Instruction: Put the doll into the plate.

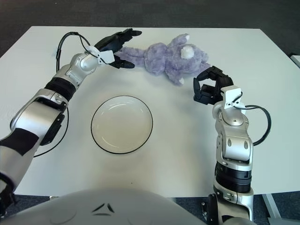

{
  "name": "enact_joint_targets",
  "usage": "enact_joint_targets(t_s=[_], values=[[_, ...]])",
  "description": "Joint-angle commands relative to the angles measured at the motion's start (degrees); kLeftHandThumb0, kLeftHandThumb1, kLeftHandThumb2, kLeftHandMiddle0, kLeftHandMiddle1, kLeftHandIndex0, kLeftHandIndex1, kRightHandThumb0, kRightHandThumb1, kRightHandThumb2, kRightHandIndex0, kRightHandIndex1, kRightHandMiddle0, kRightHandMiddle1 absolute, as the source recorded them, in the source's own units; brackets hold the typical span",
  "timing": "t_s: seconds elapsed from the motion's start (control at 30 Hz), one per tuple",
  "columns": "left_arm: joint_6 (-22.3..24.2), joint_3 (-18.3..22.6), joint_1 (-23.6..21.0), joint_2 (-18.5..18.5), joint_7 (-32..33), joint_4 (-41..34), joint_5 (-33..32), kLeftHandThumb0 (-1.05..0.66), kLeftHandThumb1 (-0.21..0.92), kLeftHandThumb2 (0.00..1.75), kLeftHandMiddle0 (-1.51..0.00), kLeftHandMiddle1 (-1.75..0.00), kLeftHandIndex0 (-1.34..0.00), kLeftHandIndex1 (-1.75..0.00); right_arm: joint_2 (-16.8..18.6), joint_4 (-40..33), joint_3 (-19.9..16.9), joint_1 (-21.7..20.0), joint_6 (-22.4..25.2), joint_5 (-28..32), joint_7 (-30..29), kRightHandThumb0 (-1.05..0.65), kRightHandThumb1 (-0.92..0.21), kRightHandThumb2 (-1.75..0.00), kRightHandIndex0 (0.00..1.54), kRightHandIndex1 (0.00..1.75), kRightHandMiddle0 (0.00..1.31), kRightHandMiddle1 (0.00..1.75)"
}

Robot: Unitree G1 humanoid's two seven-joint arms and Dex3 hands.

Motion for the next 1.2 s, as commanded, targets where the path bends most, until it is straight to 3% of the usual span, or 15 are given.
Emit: enact_joint_targets(t_s=[0.0, 0.03, 0.1, 0.13, 0.17, 0.27, 0.5, 0.67, 1.17], values=[[0.29, -1.47, -3.83, -1.74, 0.79, 2.47, 1.48, -0.98, 0.88, 0.20, -0.09, -0.22, 0.00, -0.37, -0.73, 0.68, 0.26, -0.81, 0.65, -0.09, 0.30, -0.44, -0.46, -1.14, 1.08, 1.75, 0.50, 1.75], [0.40, -1.79, -4.53, -2.20, 1.16, 3.30, 1.86, -0.98, 0.87, 0.19, -0.10, -0.55, 0.00, -0.38, -0.74, 0.77, 0.34, -0.88, 0.72, -0.13, 0.28, -0.43, -0.46, -1.13, 1.07, 1.75, 0.50, 1.75], [0.95, -2.82, -6.18, -3.14, 2.20, 4.94, 3.14, -0.98, 0.87, 0.18, -0.07, -1.04, 0.00, -0.38, -0.73, 0.86, 0.49, -0.95, 0.84, -0.17, 0.25, -0.43, -0.47, -1.12, 1.06, 1.75, 0.49, 1.75], [1.34, -3.65, -6.93, -3.36, 2.93, 5.65, 4.19, -0.98, 0.87, 0.18, -0.06, -1.13, 0.00, -0.39, -0.70, 0.83, 0.58, -0.91, 0.92, -0.21, 0.22, -0.43, -0.47, -1.12, 1.06, 1.75, 0.49, 1.75], [1.58, -4.25, -7.45, -3.50, 3.48, 6.20, 4.93, -0.99, 0.87, 0.17, -0.09, -1.35, 0.00, -0.43, -0.69, 0.80, 0.64, -0.87, 0.98, -0.23, 0.19, -0.43, -0.48, -1.11, 1.05, 1.75, 0.49, 1.75], [2.38, -5.46, -8.55, -3.90, 4.92, 7.63, 6.55, -1.03, 0.87, 0.17, -0.15, -1.62, 0.00, -0.51, -0.63, 0.80, 0.85, -0.93, 1.30, -0.32, 0.09, -0.43, -0.49, -1.10, 1.03, 1.75, 0.48, 1.75], [3.13, -6.04, -9.68, -5.09, 4.97, 9.77, 6.81, -1.05, 0.89, 0.15, -0.29, -1.74, 0.00, -0.54, -0.51, 0.39, 1.23, -0.88, 2.08, -0.51, -0.13, -0.42, -0.51, -1.07, 1.00, 1.75, 0.46, 1.75], [4.54, -6.54, -10.43, -6.25, 4.95, 10.60, 7.18, -1.05, 0.88, 0.14, -0.30, -1.74, 0.00, -0.55, -0.68, 0.13, 1.81, -0.81, 2.20, -0.86, -0.05, -0.42, -0.52, -1.06, 0.99, 1.75, 0.46, 1.75], [10.70, -8.94, -11.52, -10.12, 7.49, 13.06, 9.05, -1.05, 0.90, 0.11, -0.04, -1.75, 0.00, -0.48, -0.58, -2.24, 3.64, 0.30, 3.37, -2.63, 0.23, -0.42, -0.53, -1.04, 0.95, 1.75, 0.44, 1.75]])
